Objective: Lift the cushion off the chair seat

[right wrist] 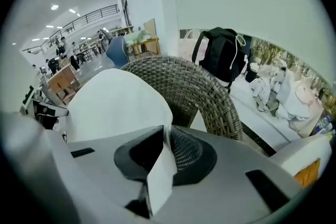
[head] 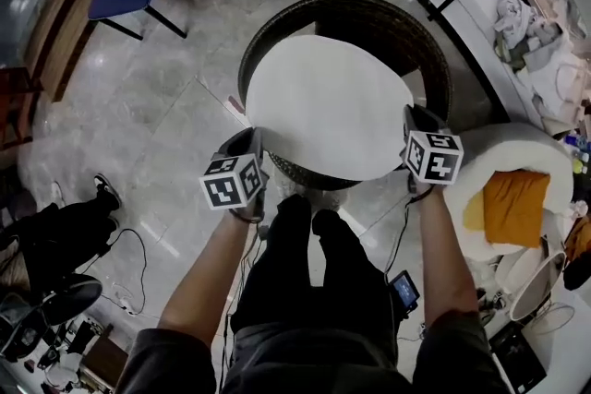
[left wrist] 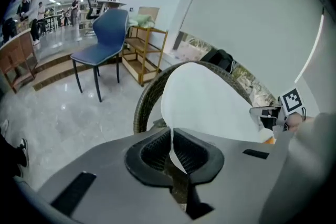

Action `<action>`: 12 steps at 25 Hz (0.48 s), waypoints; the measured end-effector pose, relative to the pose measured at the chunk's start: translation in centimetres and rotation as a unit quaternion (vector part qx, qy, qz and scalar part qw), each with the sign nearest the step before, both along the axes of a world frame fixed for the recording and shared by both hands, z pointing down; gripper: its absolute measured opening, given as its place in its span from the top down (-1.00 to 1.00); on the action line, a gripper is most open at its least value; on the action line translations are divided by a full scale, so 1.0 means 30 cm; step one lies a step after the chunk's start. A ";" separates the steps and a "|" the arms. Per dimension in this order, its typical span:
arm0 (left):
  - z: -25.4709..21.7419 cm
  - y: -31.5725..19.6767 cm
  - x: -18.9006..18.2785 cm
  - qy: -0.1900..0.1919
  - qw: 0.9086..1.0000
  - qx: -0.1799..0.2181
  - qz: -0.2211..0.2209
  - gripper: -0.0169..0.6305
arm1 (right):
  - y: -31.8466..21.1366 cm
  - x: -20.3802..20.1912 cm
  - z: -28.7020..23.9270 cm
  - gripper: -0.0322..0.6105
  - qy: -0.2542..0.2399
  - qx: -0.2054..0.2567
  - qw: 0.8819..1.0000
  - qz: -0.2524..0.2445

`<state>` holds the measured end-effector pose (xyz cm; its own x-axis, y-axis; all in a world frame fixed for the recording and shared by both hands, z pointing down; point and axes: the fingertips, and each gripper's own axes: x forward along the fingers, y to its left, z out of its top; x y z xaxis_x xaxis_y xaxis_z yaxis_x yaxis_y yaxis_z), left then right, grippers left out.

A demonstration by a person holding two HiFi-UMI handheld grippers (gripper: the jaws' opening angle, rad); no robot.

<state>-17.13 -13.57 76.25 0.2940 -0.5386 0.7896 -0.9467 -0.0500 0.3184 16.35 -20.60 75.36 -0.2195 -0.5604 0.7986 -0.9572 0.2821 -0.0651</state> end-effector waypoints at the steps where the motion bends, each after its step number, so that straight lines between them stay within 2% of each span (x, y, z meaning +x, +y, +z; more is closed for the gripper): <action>1: -0.049 -0.008 0.001 -0.001 1.000 0.010 0.000 0.87 | 0.003 0.004 -0.047 0.75 -0.003 0.009 1.000 0.001; 12: -0.542 -0.063 0.041 0.000 0.995 0.100 0.009 0.87 | 0.005 0.053 -0.560 0.75 -0.022 0.103 0.994 0.024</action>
